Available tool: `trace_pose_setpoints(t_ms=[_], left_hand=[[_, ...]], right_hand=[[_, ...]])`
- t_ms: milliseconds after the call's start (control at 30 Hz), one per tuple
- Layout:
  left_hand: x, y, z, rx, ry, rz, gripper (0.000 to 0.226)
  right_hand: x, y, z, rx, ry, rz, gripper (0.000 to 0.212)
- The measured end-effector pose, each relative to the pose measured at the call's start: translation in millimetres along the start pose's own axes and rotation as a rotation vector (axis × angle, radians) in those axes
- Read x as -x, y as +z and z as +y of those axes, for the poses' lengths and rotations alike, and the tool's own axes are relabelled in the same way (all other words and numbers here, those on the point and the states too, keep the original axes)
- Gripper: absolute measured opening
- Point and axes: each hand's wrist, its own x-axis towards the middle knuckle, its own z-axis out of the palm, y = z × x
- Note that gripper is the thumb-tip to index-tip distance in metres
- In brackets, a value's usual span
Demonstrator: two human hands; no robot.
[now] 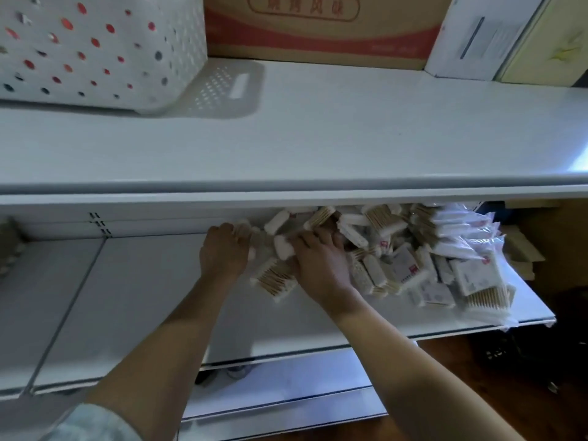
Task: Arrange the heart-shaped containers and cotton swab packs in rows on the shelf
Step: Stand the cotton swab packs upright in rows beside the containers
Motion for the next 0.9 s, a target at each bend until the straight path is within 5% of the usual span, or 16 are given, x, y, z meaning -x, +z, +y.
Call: trace_pose_setpoints(t_ms=[133,333,533,667,900], left_hand=[[3,-22,-14,0.060,-0.114,0.031,0.040],[25,-45,-16,0.284,-0.091,0.058,0.039],[58,-75,-22,0.641,-0.120,0.066,0.024],[70,-98,-39,0.671,-0.136,0.075,0.038],[98,-158,-102,0.774,-0.185,0.014,0.028]], right_hand=[[-3,-9,-4,-0.287,0.012,0.230,0.040],[-4,-26,-37,-0.890,0.224,0.113,0.033],[4,-20,-67,-1.038,0.204,0.000,0.035],[10,-28,-98,-1.047,0.172,-0.052,0.034],[11,-36,-190,-1.085,0.111,-0.173,0.049]])
